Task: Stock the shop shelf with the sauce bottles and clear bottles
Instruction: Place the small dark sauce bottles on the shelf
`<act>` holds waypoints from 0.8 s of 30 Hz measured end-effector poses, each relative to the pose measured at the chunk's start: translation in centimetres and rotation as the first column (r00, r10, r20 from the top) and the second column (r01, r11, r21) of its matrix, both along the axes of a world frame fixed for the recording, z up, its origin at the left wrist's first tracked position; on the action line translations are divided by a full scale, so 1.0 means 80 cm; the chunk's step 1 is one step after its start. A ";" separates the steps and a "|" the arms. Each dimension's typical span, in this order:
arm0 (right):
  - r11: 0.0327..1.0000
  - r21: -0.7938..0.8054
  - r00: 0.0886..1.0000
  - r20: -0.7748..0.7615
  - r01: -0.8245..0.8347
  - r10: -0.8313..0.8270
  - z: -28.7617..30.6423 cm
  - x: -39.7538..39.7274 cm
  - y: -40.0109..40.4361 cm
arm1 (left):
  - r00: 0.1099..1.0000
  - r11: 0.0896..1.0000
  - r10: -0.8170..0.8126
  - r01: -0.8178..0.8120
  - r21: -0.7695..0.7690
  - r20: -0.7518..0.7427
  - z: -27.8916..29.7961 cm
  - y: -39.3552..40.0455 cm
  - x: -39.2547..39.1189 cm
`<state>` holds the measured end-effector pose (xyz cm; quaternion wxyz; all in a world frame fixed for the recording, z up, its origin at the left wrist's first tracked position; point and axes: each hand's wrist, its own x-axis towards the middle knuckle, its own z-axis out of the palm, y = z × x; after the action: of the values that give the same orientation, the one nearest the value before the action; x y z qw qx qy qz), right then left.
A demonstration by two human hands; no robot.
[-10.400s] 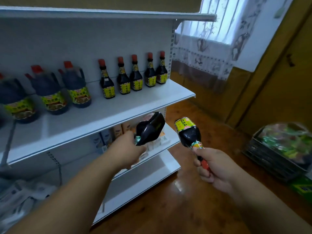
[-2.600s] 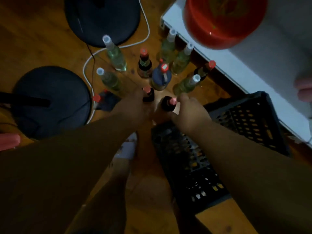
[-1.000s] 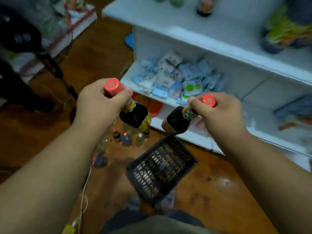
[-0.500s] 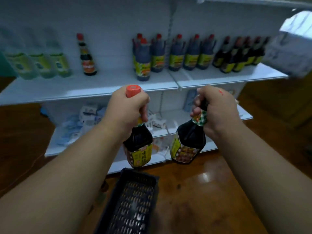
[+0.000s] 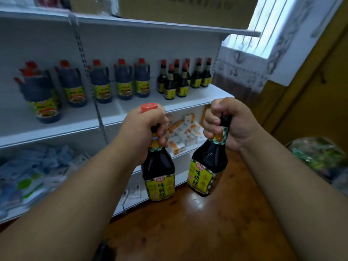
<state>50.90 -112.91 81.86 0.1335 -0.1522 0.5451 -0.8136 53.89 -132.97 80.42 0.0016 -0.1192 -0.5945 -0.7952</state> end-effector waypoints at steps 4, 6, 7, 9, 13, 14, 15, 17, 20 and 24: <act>0.998 -0.065 1.000 0.014 -0.010 0.010 -0.018 -0.067 0.052 | 1.000 0.999 -0.027 0.027 -0.019 0.000 -0.004 0.049 -0.071; 0.997 -0.070 1.000 0.012 -0.017 0.018 -0.029 -0.106 0.070 | 1.000 0.999 -0.028 0.028 -0.026 0.003 -0.012 0.066 -0.113; 0.998 -0.067 1.000 0.008 -0.015 0.016 -0.035 -0.127 0.078 | 0.999 0.999 -0.031 0.031 -0.025 0.007 -0.017 0.074 -0.136; 0.998 -0.056 1.000 -0.004 0.012 -0.012 -0.044 -0.168 0.098 | 0.999 0.998 -0.049 0.049 -0.031 -0.003 -0.027 0.098 -0.188; 0.995 -0.011 0.995 0.010 0.098 -0.098 -0.046 -0.242 0.153 | 0.993 0.991 -0.120 0.119 -0.068 -0.012 -0.030 0.165 -0.290; 0.991 -0.002 0.991 0.006 0.133 -0.133 -0.045 -0.260 0.171 | 0.990 0.987 -0.140 0.139 -0.078 -0.013 -0.028 0.182 -0.315; 0.986 0.007 0.986 -0.003 0.166 -0.166 -0.042 -0.279 0.188 | 0.987 0.984 -0.158 0.157 -0.081 -0.013 -0.027 0.198 -0.338; 0.978 0.024 0.979 -0.015 0.205 -0.205 -0.039 -0.311 0.220 | 0.984 0.981 -0.177 0.176 -0.080 -0.011 -0.026 0.226 -0.377; 0.976 0.052 0.978 -0.030 0.210 -0.208 -0.044 -0.370 0.266 | 0.993 0.986 -0.114 0.111 -0.128 -0.015 -0.034 0.267 -0.437; 0.980 0.125 0.988 -0.018 0.152 -0.151 -0.061 -0.456 0.310 | 1.000 0.984 -0.002 0.005 -0.178 0.020 -0.049 0.310 -0.509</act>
<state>14.39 -88.08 76.94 0.0785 -0.1049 0.6060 -0.7846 13.18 -108.20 76.52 -0.0163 -0.1122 -0.6631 -0.7399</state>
